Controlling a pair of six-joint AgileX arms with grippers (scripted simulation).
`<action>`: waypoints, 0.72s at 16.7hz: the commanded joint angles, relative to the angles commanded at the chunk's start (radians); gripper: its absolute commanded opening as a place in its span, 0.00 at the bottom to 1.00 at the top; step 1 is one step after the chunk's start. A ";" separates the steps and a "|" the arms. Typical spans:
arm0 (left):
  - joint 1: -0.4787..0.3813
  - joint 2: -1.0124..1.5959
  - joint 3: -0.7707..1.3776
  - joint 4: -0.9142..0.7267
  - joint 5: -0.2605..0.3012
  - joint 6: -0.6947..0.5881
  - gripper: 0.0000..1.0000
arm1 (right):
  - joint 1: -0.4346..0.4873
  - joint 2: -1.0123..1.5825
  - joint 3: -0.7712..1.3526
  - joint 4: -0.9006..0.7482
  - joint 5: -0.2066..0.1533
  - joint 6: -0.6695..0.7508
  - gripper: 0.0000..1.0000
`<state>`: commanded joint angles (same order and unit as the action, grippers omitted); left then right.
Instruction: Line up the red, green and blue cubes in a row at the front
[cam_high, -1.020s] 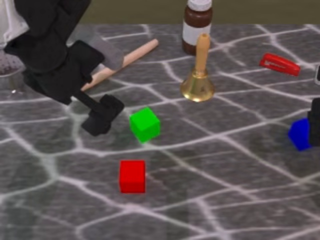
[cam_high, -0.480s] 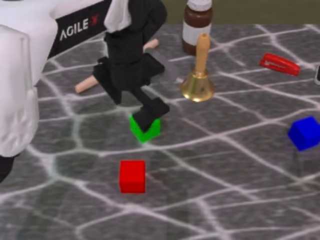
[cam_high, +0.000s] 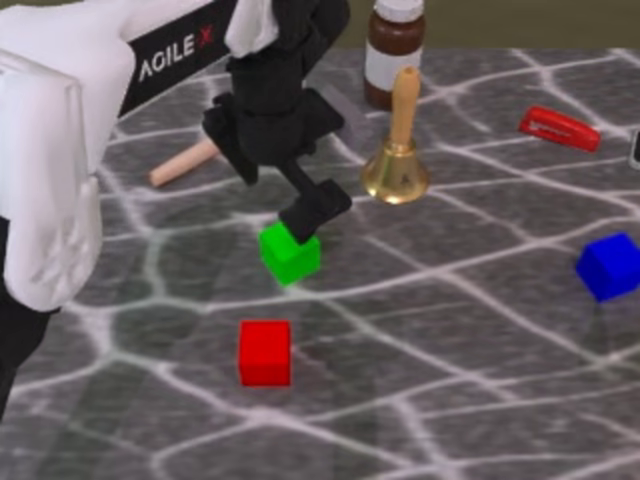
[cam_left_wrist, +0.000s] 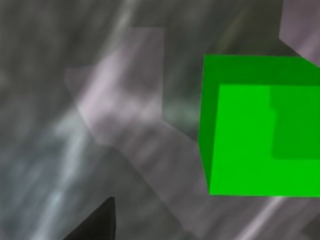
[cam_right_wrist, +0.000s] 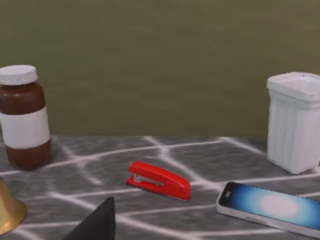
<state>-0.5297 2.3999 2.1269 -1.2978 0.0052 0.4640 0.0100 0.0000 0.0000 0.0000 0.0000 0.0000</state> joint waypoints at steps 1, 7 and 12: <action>0.006 -0.003 -0.001 0.000 0.001 -0.001 1.00 | 0.000 0.000 0.000 0.000 0.000 0.000 1.00; 0.002 0.035 -0.120 0.161 0.000 0.002 1.00 | 0.000 0.000 0.000 0.000 0.000 0.000 1.00; 0.001 0.066 -0.202 0.268 0.001 0.002 1.00 | 0.000 0.000 0.000 0.000 0.000 0.000 1.00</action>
<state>-0.5285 2.4658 1.9245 -1.0294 0.0060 0.4659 0.0100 0.0000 0.0000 0.0000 0.0000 0.0000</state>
